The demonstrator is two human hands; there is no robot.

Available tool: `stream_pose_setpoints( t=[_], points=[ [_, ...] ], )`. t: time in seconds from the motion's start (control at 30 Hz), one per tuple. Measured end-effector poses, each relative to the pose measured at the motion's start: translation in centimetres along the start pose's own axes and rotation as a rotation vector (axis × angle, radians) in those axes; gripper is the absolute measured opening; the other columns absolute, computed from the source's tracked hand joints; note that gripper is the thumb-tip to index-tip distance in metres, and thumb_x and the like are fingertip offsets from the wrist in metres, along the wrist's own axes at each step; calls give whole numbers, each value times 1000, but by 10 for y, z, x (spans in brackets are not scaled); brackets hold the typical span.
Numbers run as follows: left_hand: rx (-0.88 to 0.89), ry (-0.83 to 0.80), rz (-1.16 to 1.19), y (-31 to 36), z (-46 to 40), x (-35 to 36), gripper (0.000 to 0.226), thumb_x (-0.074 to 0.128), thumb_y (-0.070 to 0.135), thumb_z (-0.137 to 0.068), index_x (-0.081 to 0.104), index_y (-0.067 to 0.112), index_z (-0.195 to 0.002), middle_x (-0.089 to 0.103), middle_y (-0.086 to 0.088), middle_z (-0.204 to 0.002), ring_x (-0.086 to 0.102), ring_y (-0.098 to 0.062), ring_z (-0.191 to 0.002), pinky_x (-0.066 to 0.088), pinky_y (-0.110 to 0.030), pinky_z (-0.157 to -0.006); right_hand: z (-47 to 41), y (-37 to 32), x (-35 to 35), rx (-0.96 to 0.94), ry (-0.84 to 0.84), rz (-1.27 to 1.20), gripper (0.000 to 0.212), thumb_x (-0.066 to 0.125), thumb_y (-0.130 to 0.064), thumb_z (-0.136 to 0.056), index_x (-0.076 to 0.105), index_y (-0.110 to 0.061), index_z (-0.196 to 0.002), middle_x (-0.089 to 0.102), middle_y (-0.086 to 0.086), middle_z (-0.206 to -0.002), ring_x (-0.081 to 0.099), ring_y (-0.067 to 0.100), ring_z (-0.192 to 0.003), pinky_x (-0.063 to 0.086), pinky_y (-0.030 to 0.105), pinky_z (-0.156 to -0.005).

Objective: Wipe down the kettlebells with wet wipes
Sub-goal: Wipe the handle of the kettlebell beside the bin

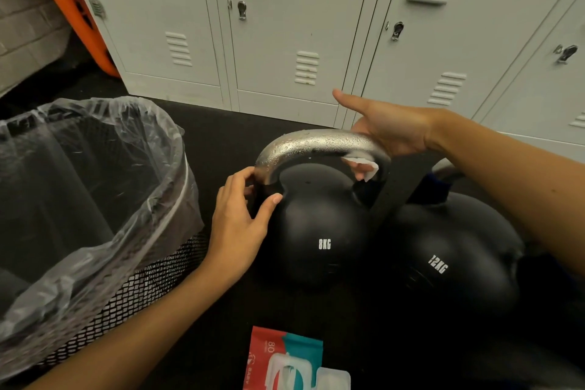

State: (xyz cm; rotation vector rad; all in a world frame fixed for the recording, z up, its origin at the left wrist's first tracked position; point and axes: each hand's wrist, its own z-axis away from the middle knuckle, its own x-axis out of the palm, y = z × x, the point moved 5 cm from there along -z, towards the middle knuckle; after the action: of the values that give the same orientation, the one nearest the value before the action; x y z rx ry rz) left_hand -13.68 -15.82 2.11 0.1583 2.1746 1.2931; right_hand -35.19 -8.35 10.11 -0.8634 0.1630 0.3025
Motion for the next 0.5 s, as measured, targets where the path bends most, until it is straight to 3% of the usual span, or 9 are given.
stream_pose_setpoints(
  t=[0.13, 0.27, 0.37, 0.5],
  points=[
    [2, -13, -2, 1, 0, 0, 42, 69, 26, -85, 42, 39, -115, 43, 31, -106, 49, -10, -108, 42, -26, -90, 0, 14, 1, -27, 24, -90, 100, 1, -74, -91, 64, -10, -48, 54, 11, -48, 56, 26, -62, 46, 34, -80],
    [2, -6, 7, -1, 0, 0, 42, 69, 26, -85, 44, 37, -117, 45, 30, -107, 50, -11, -108, 44, -29, -91, -2, -1, 8, -19, -1, 8, 96, 3, -77, -89, 56, -8, -49, 44, 10, -46, 46, 24, -52, 51, 39, -82],
    [-8, -9, 14, -2, -1, 1, 43, 69, 26, -84, 44, 37, -117, 45, 29, -107, 50, -11, -108, 45, -29, -92, -2, -7, 5, -10, -1, 58, 99, 0, -80, -86, 56, -4, -56, 47, 10, -49, 52, 24, -55, 50, 41, -85],
    [-16, -22, 10, -3, -1, 1, 42, 68, 28, -84, 43, 39, -117, 43, 31, -107, 50, -10, -109, 45, -30, -92, -1, 13, -1, -44, 39, -121, 100, 2, -78, -88, 60, -3, -58, 52, 13, -52, 58, 27, -64, 50, 37, -87]
  ],
)
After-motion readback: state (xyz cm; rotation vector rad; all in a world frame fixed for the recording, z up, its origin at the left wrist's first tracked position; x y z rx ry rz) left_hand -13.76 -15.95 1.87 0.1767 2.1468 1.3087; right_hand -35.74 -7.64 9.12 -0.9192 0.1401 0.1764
